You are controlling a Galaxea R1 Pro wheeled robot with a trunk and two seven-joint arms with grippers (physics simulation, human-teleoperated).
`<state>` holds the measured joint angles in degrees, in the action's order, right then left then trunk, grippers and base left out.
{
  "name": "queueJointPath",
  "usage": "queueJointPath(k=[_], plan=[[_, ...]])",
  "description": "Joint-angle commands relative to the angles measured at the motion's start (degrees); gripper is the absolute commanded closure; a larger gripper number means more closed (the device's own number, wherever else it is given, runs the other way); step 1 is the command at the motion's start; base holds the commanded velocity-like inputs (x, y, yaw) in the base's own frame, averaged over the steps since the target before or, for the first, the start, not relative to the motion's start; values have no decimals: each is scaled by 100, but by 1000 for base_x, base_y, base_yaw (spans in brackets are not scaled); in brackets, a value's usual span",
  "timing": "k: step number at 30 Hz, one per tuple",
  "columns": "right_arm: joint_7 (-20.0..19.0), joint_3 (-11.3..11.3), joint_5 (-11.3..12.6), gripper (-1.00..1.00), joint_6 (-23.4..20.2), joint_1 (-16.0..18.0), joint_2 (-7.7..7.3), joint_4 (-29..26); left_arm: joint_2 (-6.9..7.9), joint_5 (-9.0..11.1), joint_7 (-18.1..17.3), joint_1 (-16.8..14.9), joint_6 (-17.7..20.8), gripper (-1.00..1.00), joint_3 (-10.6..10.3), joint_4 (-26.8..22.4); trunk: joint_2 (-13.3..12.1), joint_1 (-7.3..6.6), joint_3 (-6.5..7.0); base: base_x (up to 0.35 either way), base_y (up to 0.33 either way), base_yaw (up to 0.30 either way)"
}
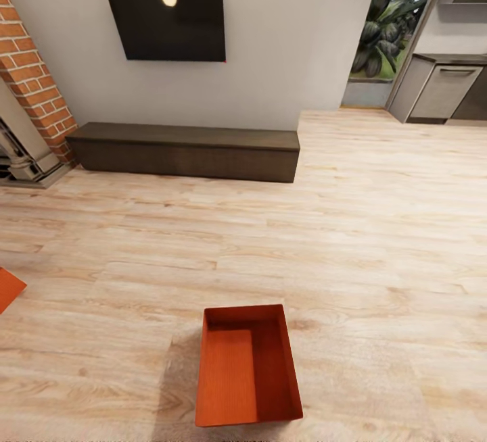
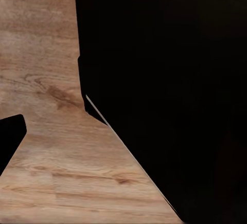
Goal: Move the two storage containers from the living room to the garage. In the garage, place one container on the floor and stack the other container on top of it (either order is fine).
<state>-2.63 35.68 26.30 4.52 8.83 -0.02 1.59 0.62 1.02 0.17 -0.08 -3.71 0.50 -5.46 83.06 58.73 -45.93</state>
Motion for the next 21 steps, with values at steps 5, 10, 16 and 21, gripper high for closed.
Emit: queueJointPath(k=[5, 10, 16, 21], plan=[[-27, 44, 59, -100, 32, 5, 2, 17, 5, 12, 1, -1, -16, -100, 3, 1, 2, 0, -49, 0, -1, 0], [-27, 44, 60, -100, 32, 5, 2, 17, 8, 13, 1, -1, -16, -100, 5, 1, 2, 0, -95, 0, -152, 0], [-27, 44, 59, -100, 32, 5, 1, 17, 9, 21, 4, -1, -16, -100, 11, 1, 2, 0, -149, 0, -42, 0], [-27, 39, 67, -100, 22, 5, -7, 17, 9, 21, 8, -1, -16, -100, 12, 2, 2, 0, -167, 0, -3, 0]])
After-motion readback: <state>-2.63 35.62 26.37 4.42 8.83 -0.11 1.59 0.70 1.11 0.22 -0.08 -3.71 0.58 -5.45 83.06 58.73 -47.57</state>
